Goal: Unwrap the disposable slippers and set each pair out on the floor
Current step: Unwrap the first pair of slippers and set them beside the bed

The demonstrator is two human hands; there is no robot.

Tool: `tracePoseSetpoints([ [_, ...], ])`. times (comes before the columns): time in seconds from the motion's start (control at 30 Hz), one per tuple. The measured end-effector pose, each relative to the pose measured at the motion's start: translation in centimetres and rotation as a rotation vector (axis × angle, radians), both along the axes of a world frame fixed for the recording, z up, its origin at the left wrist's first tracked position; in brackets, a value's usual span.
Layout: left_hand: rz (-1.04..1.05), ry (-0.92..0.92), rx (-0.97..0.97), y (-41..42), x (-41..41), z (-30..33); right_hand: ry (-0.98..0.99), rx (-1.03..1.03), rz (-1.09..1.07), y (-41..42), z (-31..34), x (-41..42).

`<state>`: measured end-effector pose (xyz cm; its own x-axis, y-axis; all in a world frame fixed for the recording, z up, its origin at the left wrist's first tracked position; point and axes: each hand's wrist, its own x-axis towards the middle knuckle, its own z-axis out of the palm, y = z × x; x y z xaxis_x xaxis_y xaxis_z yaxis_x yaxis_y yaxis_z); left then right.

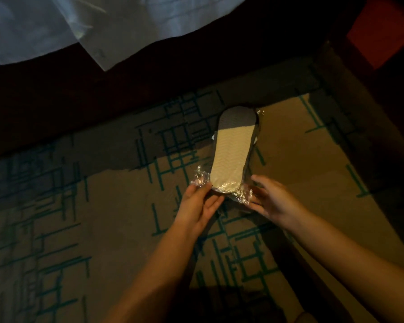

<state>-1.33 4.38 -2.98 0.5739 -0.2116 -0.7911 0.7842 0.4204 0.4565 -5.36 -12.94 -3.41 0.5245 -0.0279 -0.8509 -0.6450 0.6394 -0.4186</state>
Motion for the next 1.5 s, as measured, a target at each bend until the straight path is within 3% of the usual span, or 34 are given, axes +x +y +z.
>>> tracePoseSetpoints([
  [0.1,-0.076,0.001,0.016,0.0,-1.3,-0.7,-0.043,-0.061,0.093,-0.2,-1.2,-0.3],
  [0.37,-0.384,-0.141,0.374,2.6,-1.5,-0.1,-0.023,-0.054,0.194,1.0,-2.3,-0.1],
  [0.43,-0.489,-0.337,0.623,3.3,-1.8,0.3,-0.062,-0.089,0.231,1.1,-2.3,0.0],
  [0.5,-0.594,-0.669,0.978,4.0,-1.8,0.7,-0.1,-0.097,0.233,0.8,-2.1,-0.1],
  [0.57,-0.715,-0.98,1.182,4.0,-1.7,1.1,-0.132,-0.111,0.229,0.3,-1.7,-0.4],
  [0.7,-0.904,-1.157,1.243,2.4,-1.7,1.4,-0.172,-0.153,0.196,-0.1,-0.8,-1.4],
  [0.9,-0.934,-1.136,1.207,0.2,-1.4,2.2,-0.225,-0.272,0.2,-1.0,0.0,-2.5],
  [1.23,-0.869,-1.778,1.187,1.4,-3.6,1.2,-0.184,-0.012,-0.043,-1.8,-1.0,-1.2],
  [1.37,-0.967,-1.695,1.177,4.3,-4.6,-0.7,-0.17,-0.114,-0.011,-2.3,-0.9,-0.9],
  [1.43,-0.968,-1.526,1.097,5.4,-5.2,-1.3,-0.163,-0.183,0.03,-2.3,-0.8,-0.9],
  [1.5,-0.786,-1.241,1.048,6.1,-5.5,-1.4,-0.167,-0.292,0.08,-2.7,-0.8,-1.0],
])
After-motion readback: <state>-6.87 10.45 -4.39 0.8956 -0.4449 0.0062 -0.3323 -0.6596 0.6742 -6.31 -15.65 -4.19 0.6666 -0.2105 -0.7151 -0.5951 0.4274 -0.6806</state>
